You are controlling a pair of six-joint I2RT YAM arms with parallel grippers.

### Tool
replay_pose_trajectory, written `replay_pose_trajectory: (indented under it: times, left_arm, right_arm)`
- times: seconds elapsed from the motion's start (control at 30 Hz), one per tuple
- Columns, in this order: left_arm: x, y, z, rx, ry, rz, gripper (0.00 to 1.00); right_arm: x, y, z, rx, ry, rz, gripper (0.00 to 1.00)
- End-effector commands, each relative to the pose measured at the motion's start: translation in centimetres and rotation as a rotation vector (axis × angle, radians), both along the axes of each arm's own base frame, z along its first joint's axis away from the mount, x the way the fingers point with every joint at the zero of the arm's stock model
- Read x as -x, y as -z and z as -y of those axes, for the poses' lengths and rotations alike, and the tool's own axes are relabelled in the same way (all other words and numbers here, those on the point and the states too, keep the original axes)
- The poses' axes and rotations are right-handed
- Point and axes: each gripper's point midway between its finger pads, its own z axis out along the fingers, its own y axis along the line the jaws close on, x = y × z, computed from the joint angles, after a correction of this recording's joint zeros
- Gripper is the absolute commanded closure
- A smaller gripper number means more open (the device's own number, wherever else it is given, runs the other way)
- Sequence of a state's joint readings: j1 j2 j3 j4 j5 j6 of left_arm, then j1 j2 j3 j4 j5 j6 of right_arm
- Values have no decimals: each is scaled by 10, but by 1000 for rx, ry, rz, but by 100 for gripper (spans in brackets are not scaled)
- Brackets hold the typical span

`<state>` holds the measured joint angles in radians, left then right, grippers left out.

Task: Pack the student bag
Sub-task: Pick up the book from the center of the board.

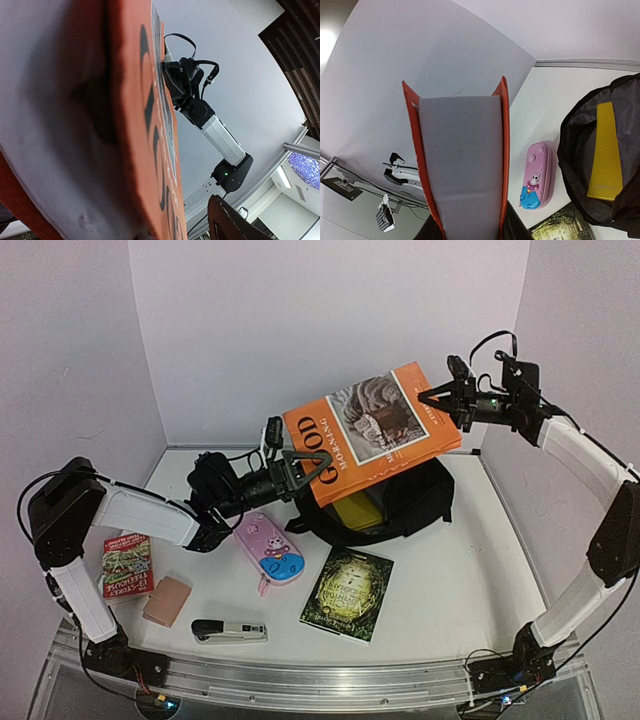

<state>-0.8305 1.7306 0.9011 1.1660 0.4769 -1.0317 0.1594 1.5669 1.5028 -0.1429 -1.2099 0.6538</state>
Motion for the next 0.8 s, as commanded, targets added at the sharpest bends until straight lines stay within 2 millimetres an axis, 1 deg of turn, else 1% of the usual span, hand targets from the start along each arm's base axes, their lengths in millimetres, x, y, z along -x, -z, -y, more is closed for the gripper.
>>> replay_pose_trajectory:
  times: [0.0, 0.07, 0.17, 0.37, 0.5, 0.57, 0.63, 0.7, 0.73, 0.77]
  left_arm:
    - [7, -36, -21, 98, -22, 66, 24]
    - [5, -38, -25, 105, -36, 67, 21]
    - [5, -39, -21, 101, -17, 74, 23]
    - [6, -42, -16, 146, 23, 91, 42]
    - [9, -44, -18, 170, 30, 104, 49]
    - [10, -44, -18, 169, 34, 105, 57]
    - [11, -44, -20, 167, 32, 105, 68]
    - [11, -42, -24, 165, 13, 101, 77]
    - [12, -41, -27, 158, 0, 98, 79]
    - [12, -38, -30, 146, -16, 92, 81]
  right_arm:
    - [20, -31, -3, -33, -50, 89, 73]
    - [22, -33, -2, -34, -50, 94, 73]
    - [23, -33, -3, -37, -53, 91, 73]
    - [25, -21, -8, -41, -74, 47, 72]
    - [26, -19, -9, -43, -79, 40, 71]
    - [24, -17, -9, -41, -74, 37, 69]
    - [19, -14, -8, -35, -57, 36, 60]
    - [7, -11, -6, -17, 0, 45, 41]
    - [0, -7, -3, -3, 32, 38, 34]
    - [-8, 0, 1, 21, 72, 31, 29]
